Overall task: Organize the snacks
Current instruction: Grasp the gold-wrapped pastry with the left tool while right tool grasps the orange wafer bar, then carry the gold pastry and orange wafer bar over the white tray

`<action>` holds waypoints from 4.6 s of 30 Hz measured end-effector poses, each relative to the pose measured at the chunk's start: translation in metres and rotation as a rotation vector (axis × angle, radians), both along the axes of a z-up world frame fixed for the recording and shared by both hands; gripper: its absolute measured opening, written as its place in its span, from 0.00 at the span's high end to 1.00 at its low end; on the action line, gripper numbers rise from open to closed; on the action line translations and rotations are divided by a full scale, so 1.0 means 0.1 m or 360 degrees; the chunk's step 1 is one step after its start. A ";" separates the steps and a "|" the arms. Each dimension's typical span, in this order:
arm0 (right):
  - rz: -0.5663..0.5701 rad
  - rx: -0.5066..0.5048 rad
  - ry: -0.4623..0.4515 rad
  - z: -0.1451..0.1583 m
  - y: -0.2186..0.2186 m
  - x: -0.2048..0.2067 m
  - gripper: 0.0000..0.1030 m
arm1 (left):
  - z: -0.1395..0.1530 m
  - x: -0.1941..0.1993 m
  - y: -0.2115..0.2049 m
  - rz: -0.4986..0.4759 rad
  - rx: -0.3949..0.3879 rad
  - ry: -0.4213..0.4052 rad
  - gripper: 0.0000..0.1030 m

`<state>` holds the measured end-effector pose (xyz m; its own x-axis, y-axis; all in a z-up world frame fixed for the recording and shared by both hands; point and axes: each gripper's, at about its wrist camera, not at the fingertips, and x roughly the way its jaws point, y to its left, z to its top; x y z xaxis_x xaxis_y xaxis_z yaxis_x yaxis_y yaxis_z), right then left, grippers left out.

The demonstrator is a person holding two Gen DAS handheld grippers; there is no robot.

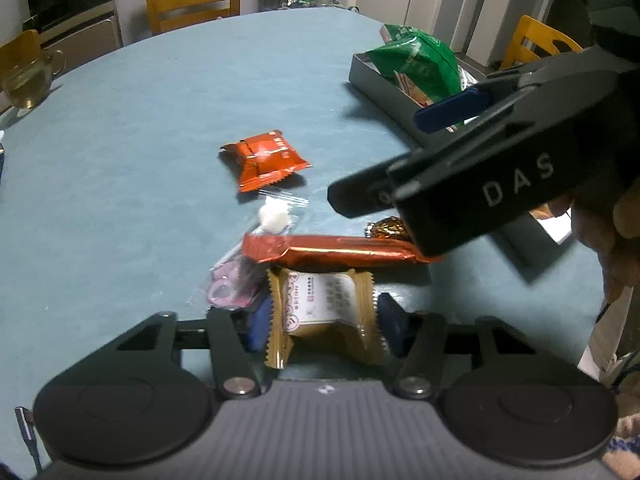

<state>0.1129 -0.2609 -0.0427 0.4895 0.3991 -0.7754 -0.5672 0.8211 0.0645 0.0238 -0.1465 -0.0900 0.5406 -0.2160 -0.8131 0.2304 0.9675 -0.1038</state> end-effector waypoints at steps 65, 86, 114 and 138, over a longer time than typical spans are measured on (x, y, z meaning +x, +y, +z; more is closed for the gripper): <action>0.0249 0.0116 0.0037 0.02 0.06 -0.13 0.78 | 0.28 0.04 0.57 0.0356 -0.0138 -0.0046 0.67; -0.0001 0.0192 -0.0062 0.23 -0.27 -0.07 0.78 | 0.47 0.42 0.26 0.0113 -0.0125 -0.0093 0.67; -0.0351 0.0252 -0.0151 0.38 -0.91 -0.25 0.78 | 0.69 0.65 -0.32 -0.0206 -0.0135 -0.0170 0.67; -0.0735 0.0207 -0.0138 0.24 -1.70 -0.28 0.78 | 0.65 0.99 -1.25 -0.0583 -0.0097 -0.0180 0.67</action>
